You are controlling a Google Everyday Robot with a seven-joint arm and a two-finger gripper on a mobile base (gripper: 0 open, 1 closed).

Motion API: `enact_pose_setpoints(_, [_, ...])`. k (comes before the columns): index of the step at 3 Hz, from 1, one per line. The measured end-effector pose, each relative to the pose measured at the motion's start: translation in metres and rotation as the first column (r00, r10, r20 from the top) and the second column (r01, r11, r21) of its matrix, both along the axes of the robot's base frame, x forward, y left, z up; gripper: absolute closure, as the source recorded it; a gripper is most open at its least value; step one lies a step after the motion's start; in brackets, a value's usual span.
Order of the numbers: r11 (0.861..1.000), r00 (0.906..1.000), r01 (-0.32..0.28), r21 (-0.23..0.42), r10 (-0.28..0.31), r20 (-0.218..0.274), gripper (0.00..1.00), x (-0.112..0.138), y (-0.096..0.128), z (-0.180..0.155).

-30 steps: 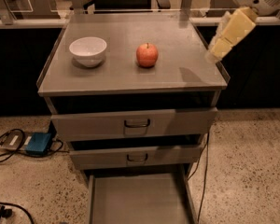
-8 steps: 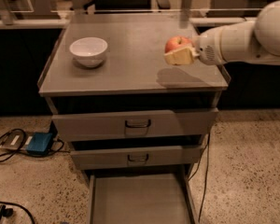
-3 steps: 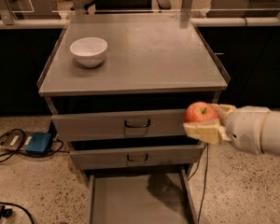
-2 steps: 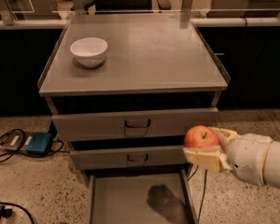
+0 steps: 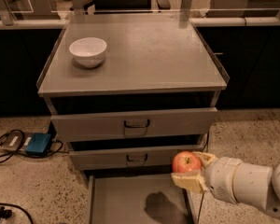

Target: Place apple into bottom drawer

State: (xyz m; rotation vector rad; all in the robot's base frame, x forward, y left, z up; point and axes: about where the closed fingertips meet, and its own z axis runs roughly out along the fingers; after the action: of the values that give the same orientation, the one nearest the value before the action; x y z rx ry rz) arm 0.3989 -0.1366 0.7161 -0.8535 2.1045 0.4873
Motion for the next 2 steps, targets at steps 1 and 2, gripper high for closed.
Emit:
enact_pose_setpoints(1, [0.998,0.9992,-0.031,-0.062,0.029,-0.027,1.00,0.014,0.010,-0.046])
enact_pose_setpoints(2, [0.992,0.9971,-0.071,-0.101,0.067,-0.035,1.00,0.033,0.027,-0.079])
